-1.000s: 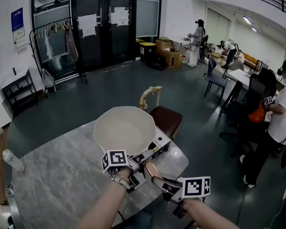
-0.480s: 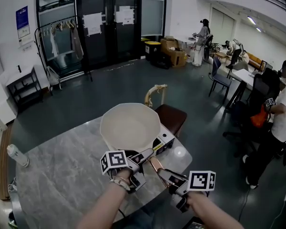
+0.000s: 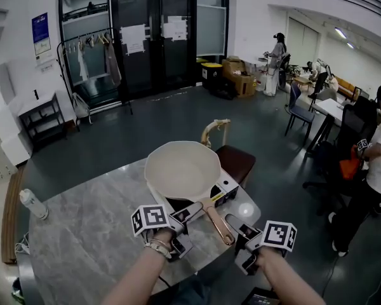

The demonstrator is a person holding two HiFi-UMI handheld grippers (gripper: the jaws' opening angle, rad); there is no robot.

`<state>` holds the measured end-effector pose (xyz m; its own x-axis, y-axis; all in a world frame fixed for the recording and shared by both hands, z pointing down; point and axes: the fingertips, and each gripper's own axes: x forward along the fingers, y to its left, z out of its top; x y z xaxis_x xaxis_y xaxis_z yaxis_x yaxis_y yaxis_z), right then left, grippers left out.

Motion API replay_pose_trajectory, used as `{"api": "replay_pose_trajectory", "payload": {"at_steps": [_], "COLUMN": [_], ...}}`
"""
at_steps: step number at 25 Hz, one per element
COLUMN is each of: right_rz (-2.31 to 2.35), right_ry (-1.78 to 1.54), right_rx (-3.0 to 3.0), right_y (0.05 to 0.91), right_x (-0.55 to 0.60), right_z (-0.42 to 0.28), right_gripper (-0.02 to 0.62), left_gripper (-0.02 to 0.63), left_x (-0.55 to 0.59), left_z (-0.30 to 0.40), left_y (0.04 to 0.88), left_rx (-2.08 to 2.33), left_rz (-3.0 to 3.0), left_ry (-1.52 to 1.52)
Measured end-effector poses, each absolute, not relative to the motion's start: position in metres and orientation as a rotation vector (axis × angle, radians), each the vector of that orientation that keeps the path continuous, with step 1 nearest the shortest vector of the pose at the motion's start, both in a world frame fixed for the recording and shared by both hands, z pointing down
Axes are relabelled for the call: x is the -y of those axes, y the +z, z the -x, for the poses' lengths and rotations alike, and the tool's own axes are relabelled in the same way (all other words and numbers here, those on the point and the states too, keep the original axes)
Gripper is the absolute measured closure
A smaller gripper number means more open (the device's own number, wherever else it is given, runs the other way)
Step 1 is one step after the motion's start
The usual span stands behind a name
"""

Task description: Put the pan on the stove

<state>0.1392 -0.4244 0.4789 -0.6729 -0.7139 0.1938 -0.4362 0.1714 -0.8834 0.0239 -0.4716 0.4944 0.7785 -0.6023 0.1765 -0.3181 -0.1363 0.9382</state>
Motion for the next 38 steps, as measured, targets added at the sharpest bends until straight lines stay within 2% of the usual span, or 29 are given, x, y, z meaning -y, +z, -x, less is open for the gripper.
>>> {"api": "replay_pose_trajectory", "payload": {"at_steps": [11,14,15,17,21,23,26,30,38], "right_rz": [1.202,1.217,1.229,1.265,1.320,1.341,1.370,1.433,1.497], "right_ry": [-1.339,-1.291,-1.265,-1.193,-1.025,-0.957,-0.863,-0.686,-0.302], "right_rx": [-2.307,-2.316,-2.320,-2.340,-2.419,-2.460,-2.532,-2.632,-2.660], "right_y": [0.451,0.442,0.439,0.433,0.417,0.411,0.407,0.401,0.371], "right_x": [0.420,0.421,0.420,0.416,0.409,0.405,0.399,0.389,0.373], "right_z": [-0.141,-0.143,-0.144,-0.148,-0.149,-0.150,-0.151,-0.147,-0.153], "right_gripper": [0.282,0.285,0.302,0.421,0.513,0.532,0.554,0.558,0.558], "left_gripper": [0.260,0.318,0.330,0.341,0.410,0.455,0.559,0.586,0.592], "left_x": [0.452,0.449,0.446,0.439,0.426,0.422,0.416,0.408,0.398], "left_z": [0.026,0.041,0.043,0.045,0.051,0.053,0.059,0.067,0.081], "left_y": [0.453,0.442,0.440,0.439,0.427,0.420,0.415,0.400,0.372], "left_rx": [0.880,0.921,0.927,0.938,1.023,1.076,1.172,1.266,1.529], "left_rz": [-1.846,-1.879,-1.893,-1.934,-2.068,-2.134,-2.217,-2.346,-2.617], "left_ry": [-0.405,-0.445,-0.451,-0.440,-0.421,-0.409,-0.369,-0.335,-0.215]}}
